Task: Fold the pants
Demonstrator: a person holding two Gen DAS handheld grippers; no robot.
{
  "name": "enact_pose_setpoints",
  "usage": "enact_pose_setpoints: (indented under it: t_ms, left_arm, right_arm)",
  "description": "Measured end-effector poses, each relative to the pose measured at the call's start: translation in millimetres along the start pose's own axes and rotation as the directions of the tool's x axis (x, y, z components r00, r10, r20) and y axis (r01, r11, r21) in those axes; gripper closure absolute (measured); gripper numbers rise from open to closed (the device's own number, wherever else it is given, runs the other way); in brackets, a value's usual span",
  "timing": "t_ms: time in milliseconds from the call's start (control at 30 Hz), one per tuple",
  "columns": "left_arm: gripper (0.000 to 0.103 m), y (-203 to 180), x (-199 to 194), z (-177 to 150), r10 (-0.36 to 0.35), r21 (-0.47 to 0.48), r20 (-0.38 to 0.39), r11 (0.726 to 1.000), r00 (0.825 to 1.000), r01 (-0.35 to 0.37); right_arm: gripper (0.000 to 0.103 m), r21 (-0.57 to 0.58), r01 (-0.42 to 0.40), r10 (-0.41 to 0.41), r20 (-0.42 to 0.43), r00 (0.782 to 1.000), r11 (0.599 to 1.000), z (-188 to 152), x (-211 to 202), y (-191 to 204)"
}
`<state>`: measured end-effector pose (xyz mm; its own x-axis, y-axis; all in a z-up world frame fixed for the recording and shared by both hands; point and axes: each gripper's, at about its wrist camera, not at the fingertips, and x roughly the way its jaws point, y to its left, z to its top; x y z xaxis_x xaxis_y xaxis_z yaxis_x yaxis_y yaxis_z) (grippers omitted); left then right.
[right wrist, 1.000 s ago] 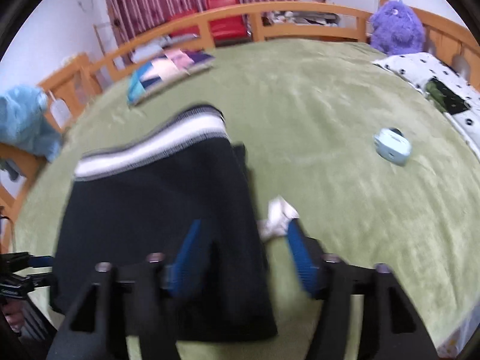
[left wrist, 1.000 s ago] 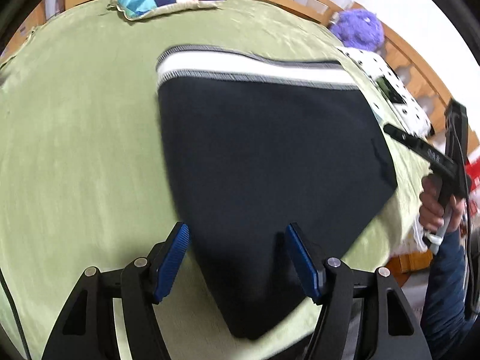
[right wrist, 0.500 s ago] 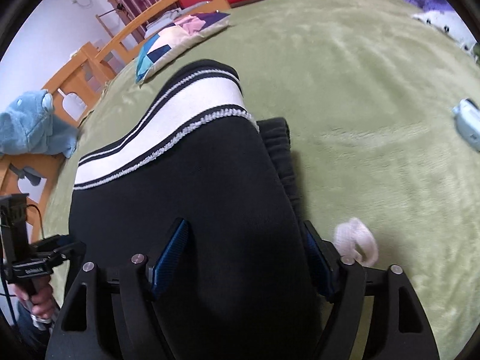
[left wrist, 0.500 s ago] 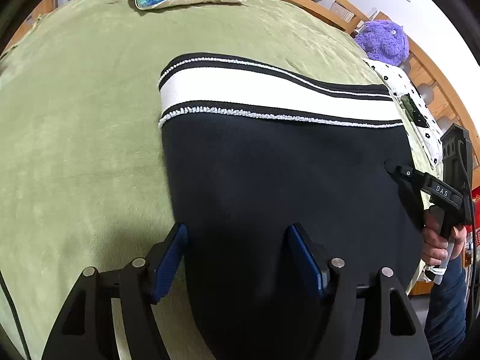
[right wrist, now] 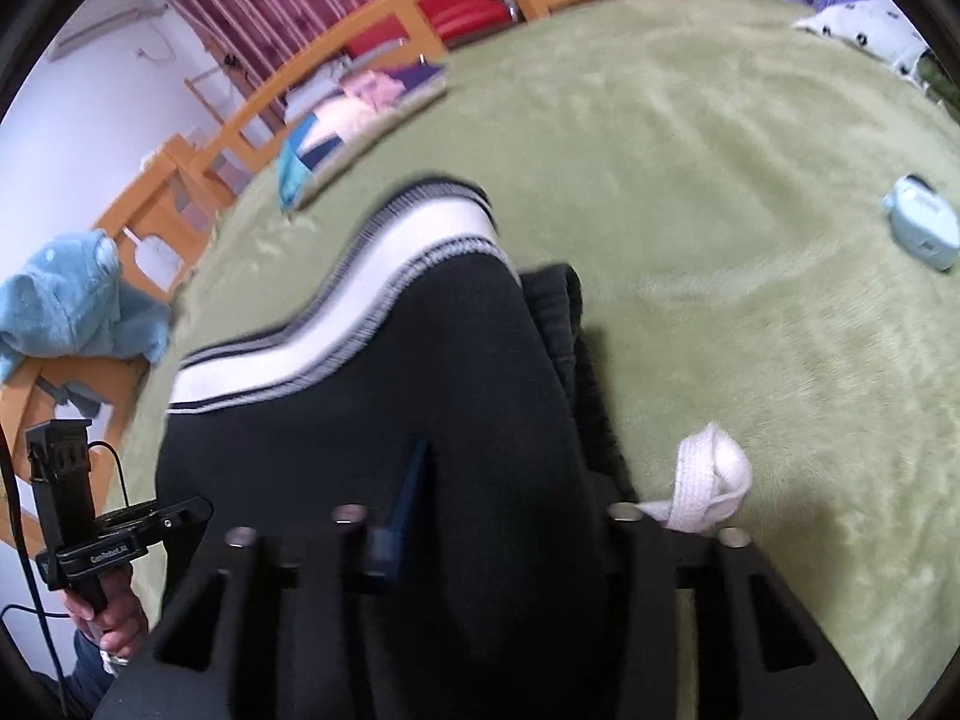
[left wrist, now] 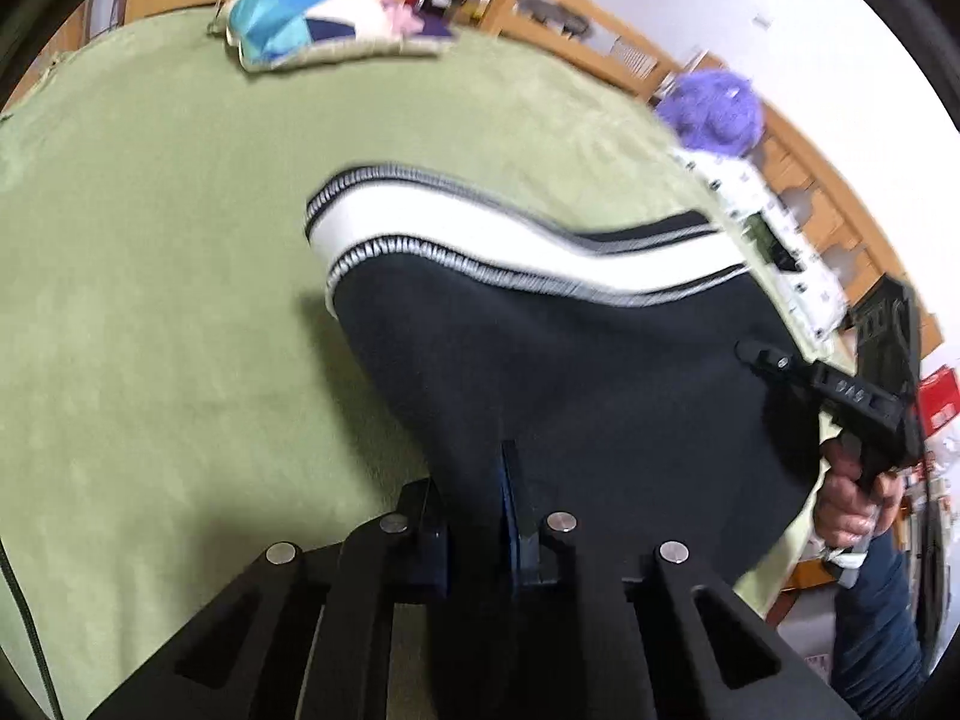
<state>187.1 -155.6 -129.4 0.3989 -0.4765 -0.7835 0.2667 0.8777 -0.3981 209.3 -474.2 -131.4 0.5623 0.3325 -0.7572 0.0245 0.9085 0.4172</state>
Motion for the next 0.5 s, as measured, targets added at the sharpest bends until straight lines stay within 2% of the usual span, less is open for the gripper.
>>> enact_pose_setpoints:
  t_ms: [100, 200, 367, 500]
  left_arm:
    - [0.091, 9.0, -24.1, 6.6, -0.023, 0.002, 0.027, 1.0, 0.999, 0.023]
    - [0.091, 22.0, -53.9, 7.1, 0.016, 0.028, 0.071, 0.999, 0.997, -0.018]
    - [0.091, 76.8, -117.6, 5.7, 0.072, -0.005, 0.119, 0.997, 0.99, -0.071]
    - [0.091, 127.4, -154.3, -4.4, 0.174, -0.02, 0.128, 0.985, 0.976, -0.173]
  right_arm:
    - [0.08, -0.018, 0.03, -0.029, 0.04, 0.999, 0.999, -2.3, -15.9, 29.4]
    - [0.082, -0.02, 0.004, -0.003, 0.054, 0.999, 1.0, -8.7, -24.0, 61.6]
    - [0.083, -0.029, -0.092, 0.093, 0.027, 0.995, 0.995, -35.8, -2.5, 125.5]
    - [0.083, -0.02, -0.194, 0.194, 0.006, 0.981, 0.981, -58.5, 24.1, 176.9]
